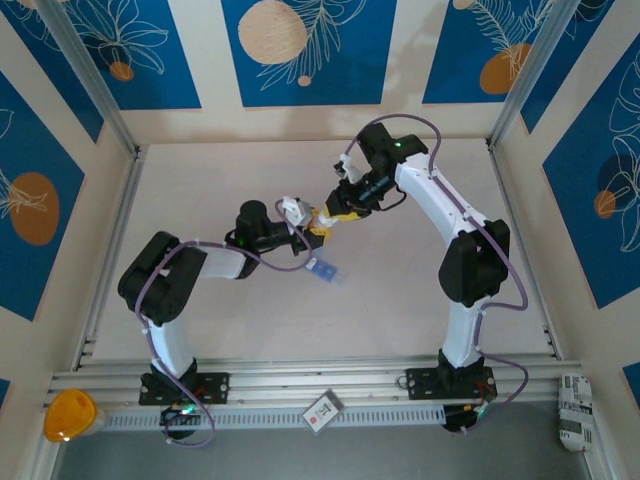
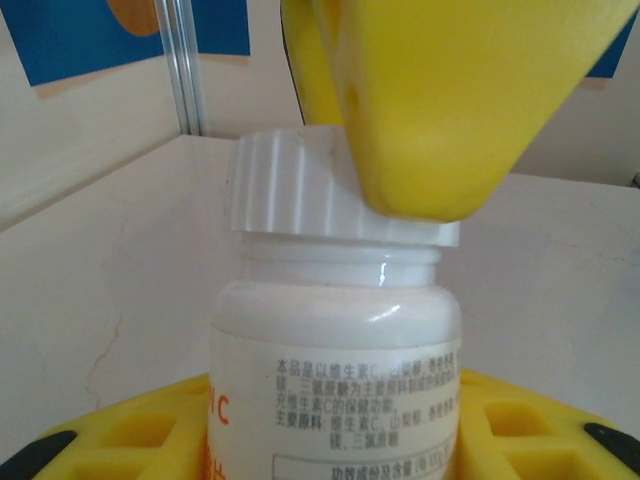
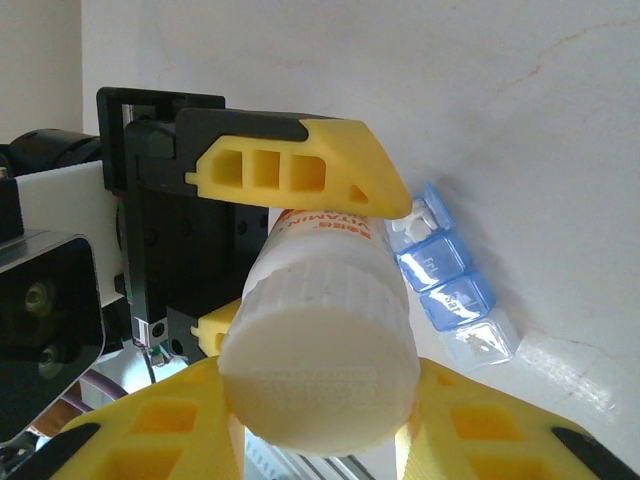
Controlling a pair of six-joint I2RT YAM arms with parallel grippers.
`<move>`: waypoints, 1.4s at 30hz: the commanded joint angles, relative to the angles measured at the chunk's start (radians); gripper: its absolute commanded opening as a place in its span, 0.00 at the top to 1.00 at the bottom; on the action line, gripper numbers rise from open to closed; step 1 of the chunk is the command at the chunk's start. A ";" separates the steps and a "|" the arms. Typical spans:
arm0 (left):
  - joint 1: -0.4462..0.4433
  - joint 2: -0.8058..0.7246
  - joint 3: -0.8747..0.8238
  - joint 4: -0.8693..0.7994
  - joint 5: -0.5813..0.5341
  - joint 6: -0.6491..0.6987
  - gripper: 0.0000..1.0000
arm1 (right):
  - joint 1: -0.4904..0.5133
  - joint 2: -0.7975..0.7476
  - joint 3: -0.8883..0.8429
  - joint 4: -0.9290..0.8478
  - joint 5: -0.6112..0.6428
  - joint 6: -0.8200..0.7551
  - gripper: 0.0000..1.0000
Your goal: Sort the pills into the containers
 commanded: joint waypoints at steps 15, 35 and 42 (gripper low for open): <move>-0.012 -0.058 0.055 -0.030 0.113 0.077 1.00 | -0.013 0.051 0.020 -0.059 -0.076 -0.088 0.65; -0.015 -0.040 0.036 0.083 0.063 -0.016 1.00 | 0.014 0.037 -0.070 0.048 -0.049 0.072 0.59; -0.015 -0.031 0.019 0.085 0.051 -0.007 1.00 | 0.001 0.027 -0.036 0.043 -0.046 0.081 0.53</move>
